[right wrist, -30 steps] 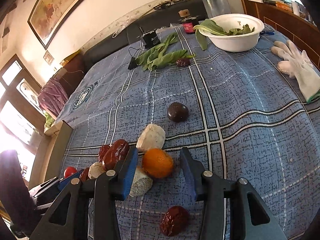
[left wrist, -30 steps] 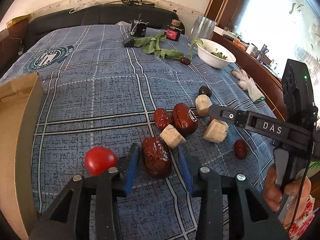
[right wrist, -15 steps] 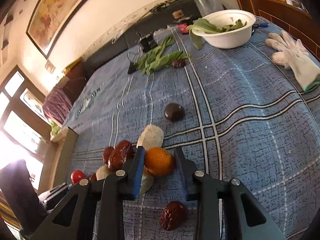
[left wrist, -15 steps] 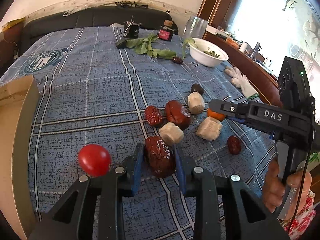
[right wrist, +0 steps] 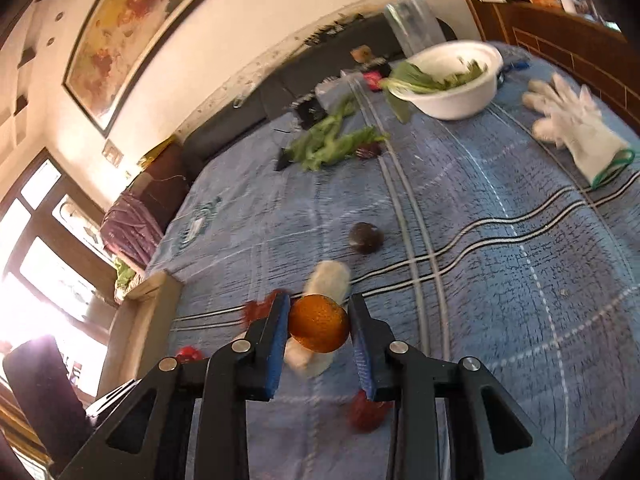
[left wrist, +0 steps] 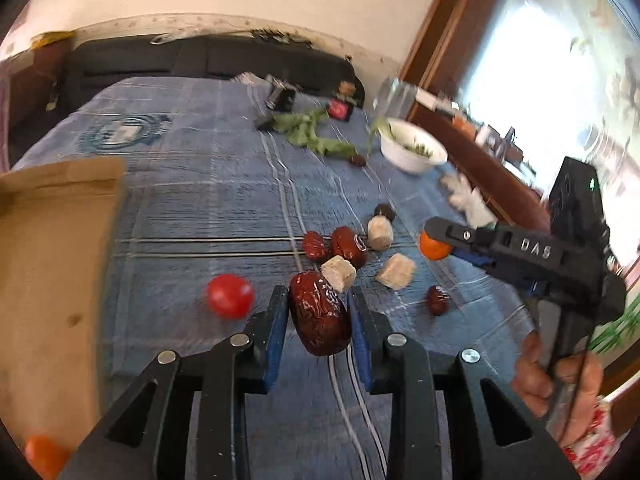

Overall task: Organize fruits
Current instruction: 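Carry the date and orange over the box and open both grippers, then move both open grippers back toward the tomato and white cubes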

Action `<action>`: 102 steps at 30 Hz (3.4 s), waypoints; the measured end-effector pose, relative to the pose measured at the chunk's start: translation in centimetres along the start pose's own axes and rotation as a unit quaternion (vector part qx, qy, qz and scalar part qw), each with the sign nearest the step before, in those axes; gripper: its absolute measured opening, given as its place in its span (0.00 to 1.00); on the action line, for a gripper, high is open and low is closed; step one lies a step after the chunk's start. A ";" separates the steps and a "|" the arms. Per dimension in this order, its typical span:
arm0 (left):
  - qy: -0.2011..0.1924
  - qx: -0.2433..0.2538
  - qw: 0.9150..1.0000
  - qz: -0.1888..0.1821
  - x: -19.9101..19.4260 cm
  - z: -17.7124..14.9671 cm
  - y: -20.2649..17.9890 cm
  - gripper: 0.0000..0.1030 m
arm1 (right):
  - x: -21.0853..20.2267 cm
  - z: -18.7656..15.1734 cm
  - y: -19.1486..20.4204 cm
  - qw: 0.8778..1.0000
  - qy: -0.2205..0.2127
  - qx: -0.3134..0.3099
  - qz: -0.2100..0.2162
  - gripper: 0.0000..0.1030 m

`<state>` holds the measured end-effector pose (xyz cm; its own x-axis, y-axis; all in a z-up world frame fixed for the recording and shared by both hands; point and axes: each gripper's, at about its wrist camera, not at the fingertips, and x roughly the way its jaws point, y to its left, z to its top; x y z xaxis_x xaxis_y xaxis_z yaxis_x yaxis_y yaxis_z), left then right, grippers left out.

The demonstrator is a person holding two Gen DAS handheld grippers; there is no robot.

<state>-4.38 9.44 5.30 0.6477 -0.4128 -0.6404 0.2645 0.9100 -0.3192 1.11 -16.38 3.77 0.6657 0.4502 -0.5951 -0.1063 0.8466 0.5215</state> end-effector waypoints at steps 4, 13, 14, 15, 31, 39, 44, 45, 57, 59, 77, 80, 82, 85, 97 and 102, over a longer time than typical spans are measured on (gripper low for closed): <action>-0.033 -0.021 0.999 0.028 -6.5 0.5 2.7 0.28 | -1.5 -0.5 4.5 0.999 0.003 -0.034 0.021 0.32; -0.014 -0.083 0.982 0.169 -11.4 1.4 14.0 0.28 | 1.6 -3.4 17.6 0.983 0.079 -0.142 0.084 0.32; -0.008 -0.091 0.980 0.177 -11.2 1.1 15.0 0.28 | 2.4 -4.2 19.0 0.980 0.089 -0.156 0.087 0.32; 0.001 -0.102 0.977 0.186 -10.8 0.9 16.2 0.28 | 3.3 -5.1 20.2 0.977 0.099 -0.169 0.087 0.32; 0.045 -0.173 0.962 0.206 -10.3 -1.8 21.2 0.29 | 13.6 -13.5 27.0 0.946 0.188 -0.258 0.046 0.34; -0.039 -0.152 0.953 0.258 -15.9 -1.8 17.1 0.58 | 8.4 -12.0 26.5 0.958 0.129 -0.244 0.074 0.57; -0.104 -0.113 0.942 0.297 -19.0 -2.6 11.5 0.81 | 3.6 -10.7 23.9 0.974 0.065 -0.209 0.060 0.67; -0.114 -0.106 0.942 0.299 -19.3 -2.9 10.4 0.81 | 2.6 -10.6 23.0 0.977 0.052 -0.201 0.052 0.67; -0.123 -0.004 0.946 0.301 -17.8 -3.0 1.4 0.81 | -4.4 -10.0 14.7 0.993 -0.006 -0.117 0.011 0.72; -0.118 0.006 0.946 0.301 -17.2 -2.9 0.7 0.81 | -5.0 -9.7 13.8 0.994 -0.009 -0.108 0.009 0.73; -0.036 0.011 0.981 0.189 -9.7 -3.6 -1.3 0.81 | -6.3 -4.8 0.6 0.994 0.010 -0.032 -0.107 0.72; -0.021 0.016 0.984 0.177 -7.9 -3.6 -1.7 0.81 | -4.1 -3.1 0.4 0.993 0.031 -0.031 -0.106 0.72; -0.014 0.016 0.985 0.173 -7.0 -3.4 -1.7 0.81 | -2.3 -2.0 0.7 0.993 0.037 -0.038 -0.110 0.72; -0.007 0.014 0.986 0.167 -5.6 -3.2 -1.7 0.81 | -0.1 -0.8 1.4 0.993 0.026 -0.051 -0.102 0.72; 0.021 -0.023 0.989 0.144 -0.3 -2.3 0.5 0.81 | 2.7 -1.3 0.3 0.995 0.031 -0.059 -0.073 0.72; 0.025 -0.035 0.988 0.145 1.4 -1.8 1.5 0.81 | 4.4 -2.2 2.4 0.987 0.060 -0.115 -0.094 0.72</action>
<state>-4.33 10.14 2.68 0.6529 -0.1373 -0.7449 0.0215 0.9864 -0.1629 2.18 -11.76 1.04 0.5987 0.2985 -0.7433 -0.1646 0.9540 0.2506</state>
